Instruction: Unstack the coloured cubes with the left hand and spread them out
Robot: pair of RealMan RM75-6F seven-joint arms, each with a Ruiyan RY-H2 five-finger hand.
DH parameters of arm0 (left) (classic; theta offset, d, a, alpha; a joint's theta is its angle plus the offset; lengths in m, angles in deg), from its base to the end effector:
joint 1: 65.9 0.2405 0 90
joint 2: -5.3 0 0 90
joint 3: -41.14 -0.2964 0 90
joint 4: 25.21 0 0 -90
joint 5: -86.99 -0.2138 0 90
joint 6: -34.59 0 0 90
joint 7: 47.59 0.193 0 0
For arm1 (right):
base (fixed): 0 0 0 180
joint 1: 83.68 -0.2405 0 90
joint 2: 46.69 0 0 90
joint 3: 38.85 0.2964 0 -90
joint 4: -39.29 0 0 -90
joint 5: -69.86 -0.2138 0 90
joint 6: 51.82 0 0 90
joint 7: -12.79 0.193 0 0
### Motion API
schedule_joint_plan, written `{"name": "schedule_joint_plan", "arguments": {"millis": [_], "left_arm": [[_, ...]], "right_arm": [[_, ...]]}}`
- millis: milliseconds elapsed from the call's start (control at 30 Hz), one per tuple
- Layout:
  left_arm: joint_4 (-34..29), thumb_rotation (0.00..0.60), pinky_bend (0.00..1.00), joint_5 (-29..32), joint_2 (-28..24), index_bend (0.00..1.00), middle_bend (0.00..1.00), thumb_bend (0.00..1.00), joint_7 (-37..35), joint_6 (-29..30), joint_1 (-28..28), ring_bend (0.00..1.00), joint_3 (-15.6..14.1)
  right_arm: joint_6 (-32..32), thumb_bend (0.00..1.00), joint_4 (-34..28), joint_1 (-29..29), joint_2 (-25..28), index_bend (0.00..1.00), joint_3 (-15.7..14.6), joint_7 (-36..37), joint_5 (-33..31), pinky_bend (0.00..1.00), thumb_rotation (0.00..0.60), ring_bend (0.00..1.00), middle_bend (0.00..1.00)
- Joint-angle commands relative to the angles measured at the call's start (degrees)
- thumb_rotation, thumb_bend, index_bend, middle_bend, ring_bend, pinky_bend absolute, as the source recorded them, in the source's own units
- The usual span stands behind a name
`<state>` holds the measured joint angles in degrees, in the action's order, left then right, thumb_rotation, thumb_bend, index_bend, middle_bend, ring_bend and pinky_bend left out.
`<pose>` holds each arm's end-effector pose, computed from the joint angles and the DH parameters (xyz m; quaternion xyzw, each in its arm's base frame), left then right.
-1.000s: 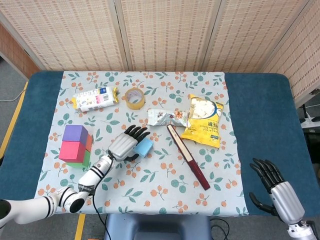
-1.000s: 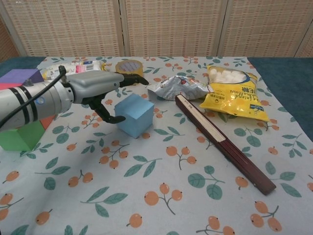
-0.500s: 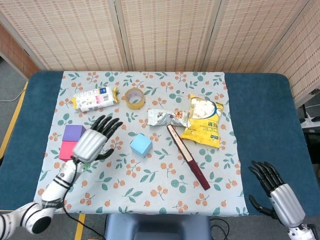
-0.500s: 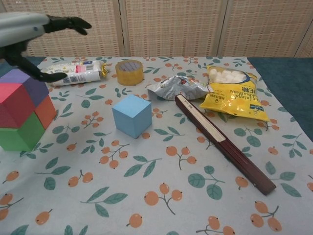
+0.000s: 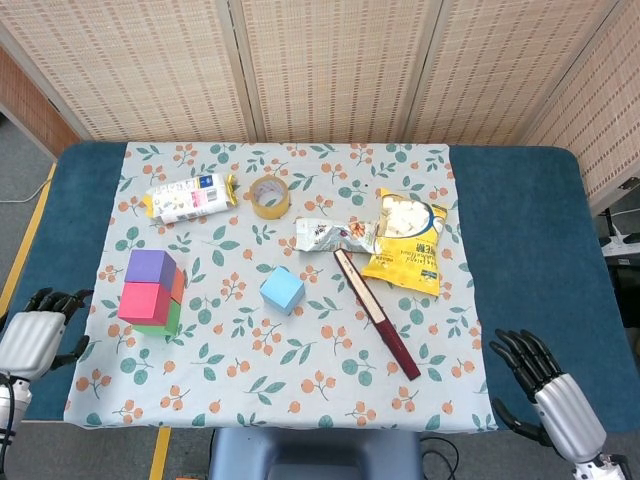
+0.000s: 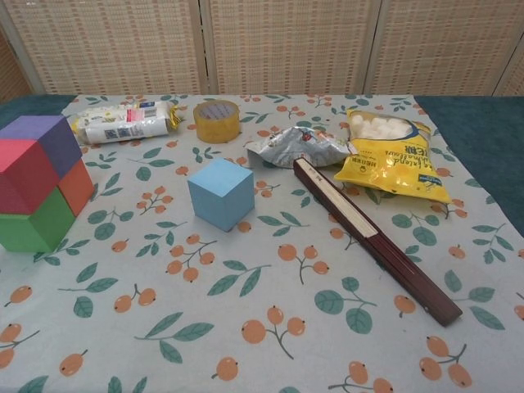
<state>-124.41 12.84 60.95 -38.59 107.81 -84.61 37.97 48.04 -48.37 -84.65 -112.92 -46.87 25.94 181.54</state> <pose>-0.3365 0.2853 0.1775 -0.6681 -0.3868 -0.2737 0.5738 -0.2944 -0.1544 0.1458 0.6489 -0.3758 0.5192 0.4099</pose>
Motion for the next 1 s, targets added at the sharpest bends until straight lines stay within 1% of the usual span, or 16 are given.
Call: {"name": "schedule_joint_plan", "arguments": {"millis": [33, 200, 333, 433, 533, 633, 700, 767, 800, 867, 933, 1000], "left_arm": [[3.5, 0.6, 0.14, 4.0, 2.0, 0.19, 0.25, 0.4, 0.0, -5.4, -0.5, 0.15, 0.3], [6.2, 0.6, 0.13, 4.4, 5.0, 0.19, 0.24, 0.4, 0.9, -8.8, -2.1, 0.15, 1.3], [5.6, 0.6, 0.13, 3.6, 6.4, 0.18, 0.24, 0.4, 2.9, -9.9, -3.5, 0.15, 2.2], [3.9, 0.6, 0.13, 2.1, 7.0, 0.19, 0.25, 0.4, 4.8, -9.8, -4.5, 0.15, 2.8], [0.4, 0.6, 0.13, -0.1, 7.0, 0.2, 0.27, 0.4, 6.9, -9.4, -5.1, 0.15, 2.8], [-4.0, 0.6, 0.14, -2.5, 7.2, 0.22, 0.33, 0.4, 9.6, -10.1, -6.2, 0.19, 2.5], [-5.7, 0.6, 0.14, -3.6, 8.0, 0.22, 0.36, 0.4, 11.3, -10.8, -7.1, 0.21, 2.5], [-6.5, 0.6, 0.14, -4.6, 9.9, 0.21, 0.36, 0.4, 13.3, -11.0, -8.0, 0.22, 3.0], [-6.5, 0.6, 0.14, -5.0, 10.9, 0.2, 0.35, 0.4, 14.0, -10.8, -8.4, 0.21, 3.3], [-5.4, 0.6, 0.14, -6.5, 13.7, 0.14, 0.29, 0.38, 14.9, -9.6, -8.9, 0.18, 4.3], [-3.9, 0.6, 0.12, -7.9, 16.0, 0.05, 0.19, 0.37, 14.2, -8.6, -9.3, 0.11, 5.1], [-2.1, 0.6, 0.05, -10.0, 18.2, 0.0, 0.07, 0.36, 10.9, -8.0, -9.8, 0.02, 5.6]], "right_arm": [[0.1, 0.3, 0.0, 0.0, 0.0, 0.0, 0.0, 0.1, 0.0, 0.0, 0.6, 0.0, 0.0], [0.0, 0.3, 0.0, 0.1, -0.1, 0.0, 0.0, 0.0, -0.1, 0.0, 0.6, 0.0, 0.0], [-0.4, 0.3, 0.0, 0.0, -0.2, 0.0, 0.1, -0.1, -0.4, 0.0, 0.6, 0.0, 0.0], [-0.8, 0.3, -0.1, -0.1, -0.2, 0.0, 0.0, -0.2, -0.6, 0.0, 0.6, 0.0, 0.0], [-0.6, 0.3, -0.2, -0.1, -0.1, 0.0, 0.2, -0.2, -0.8, 0.0, 0.6, 0.0, 0.0], [-0.4, 0.3, -0.2, 0.0, -0.1, 0.0, 0.4, -0.1, -1.0, 0.0, 0.6, 0.0, 0.0], [-0.6, 0.3, -0.2, -0.1, -0.1, 0.0, 0.3, 0.0, -1.1, 0.0, 0.6, 0.0, 0.0], [-1.0, 0.3, -0.2, -0.2, 0.0, 0.0, 0.2, 0.1, -1.1, 0.0, 0.6, 0.0, 0.0], [-1.1, 0.3, -0.2, -0.2, 0.0, 0.0, 0.2, 0.1, -1.2, 0.0, 0.6, 0.0, 0.0], [-1.1, 0.3, -0.3, -0.2, 0.1, 0.0, 0.1, 0.3, -1.2, 0.0, 0.6, 0.0, 0.0], [-1.0, 0.3, -0.4, -0.2, 0.2, 0.0, 0.2, 0.3, -1.2, 0.0, 0.6, 0.0, 0.0], [-0.7, 0.3, -0.4, -0.2, 0.3, 0.0, 0.3, 0.5, -1.3, 0.0, 0.6, 0.0, 0.0]]}}
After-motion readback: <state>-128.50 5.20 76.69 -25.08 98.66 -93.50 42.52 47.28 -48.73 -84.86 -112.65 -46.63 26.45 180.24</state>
